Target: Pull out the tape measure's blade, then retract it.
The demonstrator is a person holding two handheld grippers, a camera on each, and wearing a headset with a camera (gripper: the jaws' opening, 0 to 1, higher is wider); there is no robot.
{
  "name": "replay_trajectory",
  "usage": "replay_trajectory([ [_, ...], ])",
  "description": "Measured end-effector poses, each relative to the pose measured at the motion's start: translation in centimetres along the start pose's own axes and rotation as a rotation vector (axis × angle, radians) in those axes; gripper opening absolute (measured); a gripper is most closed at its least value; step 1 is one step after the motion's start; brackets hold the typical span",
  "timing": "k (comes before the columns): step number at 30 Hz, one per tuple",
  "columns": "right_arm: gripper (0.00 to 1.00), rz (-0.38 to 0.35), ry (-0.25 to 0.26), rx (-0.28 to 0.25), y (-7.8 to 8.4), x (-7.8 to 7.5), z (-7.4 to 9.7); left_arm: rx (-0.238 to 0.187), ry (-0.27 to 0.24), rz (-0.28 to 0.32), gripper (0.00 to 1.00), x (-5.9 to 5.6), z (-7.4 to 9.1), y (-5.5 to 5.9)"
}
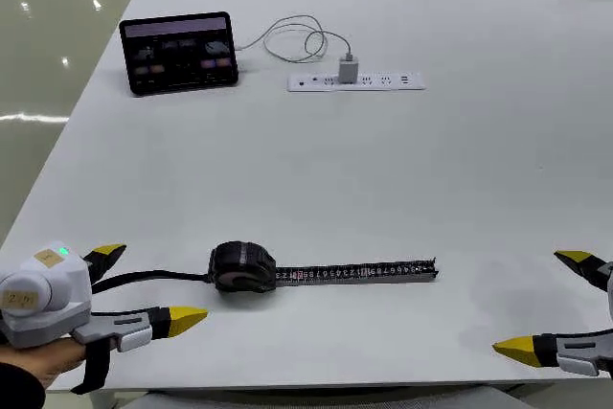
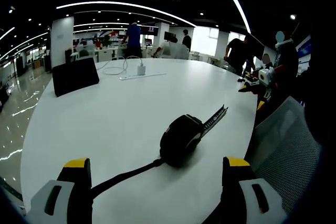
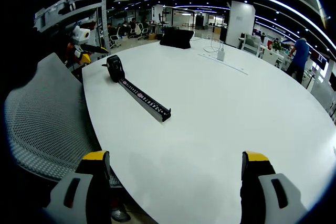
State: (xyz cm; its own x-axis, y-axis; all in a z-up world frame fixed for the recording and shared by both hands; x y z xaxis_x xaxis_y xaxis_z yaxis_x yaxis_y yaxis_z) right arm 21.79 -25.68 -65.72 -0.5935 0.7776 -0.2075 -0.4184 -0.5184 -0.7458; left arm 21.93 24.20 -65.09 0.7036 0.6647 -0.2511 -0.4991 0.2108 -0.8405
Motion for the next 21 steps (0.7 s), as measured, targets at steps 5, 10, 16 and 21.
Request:
replay_trajectory([
  [5, 1.0, 0.006, -0.003, 0.004, 0.2, 0.1, 0.1, -0.002, -0.008, 0.002, 1.0, -0.1, -0.1, -0.1],
  [10, 1.0, 0.096, 0.002, 0.021, 0.4, -0.1, 0.0, -0.022, 0.001, 0.025, 1.0, -0.8, -0.6, -1.2],
  [16, 1.0, 0.096, -0.019, 0.025, -0.2, 0.0, -0.1, 0.014, -0.004, 0.017, 1.0, -1.6, -1.9, -2.6],
  [21, 1.0, 0.094, -0.027, 0.017, -1.2, -0.1, -0.3, 0.021, -0.004, 0.023, 1.0, -1.9, -2.9, -3.4],
])
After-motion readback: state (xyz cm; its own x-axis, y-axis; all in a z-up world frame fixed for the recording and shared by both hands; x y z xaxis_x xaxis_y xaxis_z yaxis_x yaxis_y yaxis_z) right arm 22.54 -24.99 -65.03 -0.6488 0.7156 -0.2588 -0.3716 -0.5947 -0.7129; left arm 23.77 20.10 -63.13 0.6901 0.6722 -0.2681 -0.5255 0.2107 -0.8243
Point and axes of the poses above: the centre of the closed fingertips' face, and the gripper's own axes: z roughly backward along the fingers, x roughly to its left, y roughly out of its underside, the point moved 6 cm from there along z, roughly backward along the fingers, and after that the axes turned 15 degrees about y, right-handed, at the moved point
